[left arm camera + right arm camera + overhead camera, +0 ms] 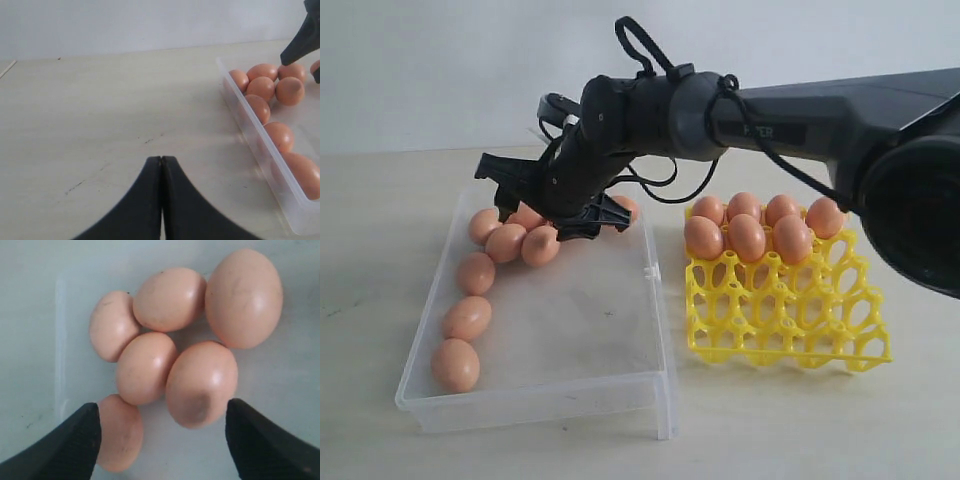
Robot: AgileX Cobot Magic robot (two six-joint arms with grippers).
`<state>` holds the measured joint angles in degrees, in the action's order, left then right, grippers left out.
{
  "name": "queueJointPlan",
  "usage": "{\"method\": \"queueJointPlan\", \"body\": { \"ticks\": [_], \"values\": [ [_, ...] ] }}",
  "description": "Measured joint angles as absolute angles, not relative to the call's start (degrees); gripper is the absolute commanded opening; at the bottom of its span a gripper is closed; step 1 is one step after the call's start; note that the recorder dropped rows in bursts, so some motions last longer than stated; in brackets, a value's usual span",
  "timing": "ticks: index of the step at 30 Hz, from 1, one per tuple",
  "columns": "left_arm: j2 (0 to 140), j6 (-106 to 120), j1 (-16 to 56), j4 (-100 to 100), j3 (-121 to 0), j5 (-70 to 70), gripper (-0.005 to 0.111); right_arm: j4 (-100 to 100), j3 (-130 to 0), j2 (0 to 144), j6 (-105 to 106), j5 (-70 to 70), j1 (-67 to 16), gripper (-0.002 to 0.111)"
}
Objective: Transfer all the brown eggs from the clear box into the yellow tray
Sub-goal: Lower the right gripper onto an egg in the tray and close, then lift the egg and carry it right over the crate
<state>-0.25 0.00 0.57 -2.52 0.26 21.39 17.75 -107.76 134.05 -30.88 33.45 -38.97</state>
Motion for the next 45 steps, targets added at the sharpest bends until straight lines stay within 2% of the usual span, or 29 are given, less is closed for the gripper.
{"method": "queueJointPlan", "body": {
  "ticks": [14, 23, 29, 35, 45],
  "values": [
    [-0.25, 0.00, 0.57, -2.52, 0.26, 21.39, 0.000, 14.92, -108.89, 138.93, -32.67, 31.92, -38.18, 0.064],
    [-0.25, 0.00, 0.57, -2.52, 0.26, 21.39, 0.000, 15.47, -119.03, 144.41, -32.98, 34.93, -38.18, 0.059],
    [-0.25, 0.00, 0.57, -2.52, 0.26, 21.39, 0.000, 15.26, -120.68, 145.39, -33.10, 37.92, -38.05, 0.034],
    [-0.25, 0.00, 0.57, -2.52, 0.26, 21.39, 0.000, 15.26, -120.90, 145.36, -30.39, 39.01, -38.05, 0.000],
    [-0.25, 0.00, 0.57, -2.52, 0.26, 21.39, 0.000, 5.60, -120.04, 140.75, -23.40, 41.03, -38.05, 0.000]
  ]
}}
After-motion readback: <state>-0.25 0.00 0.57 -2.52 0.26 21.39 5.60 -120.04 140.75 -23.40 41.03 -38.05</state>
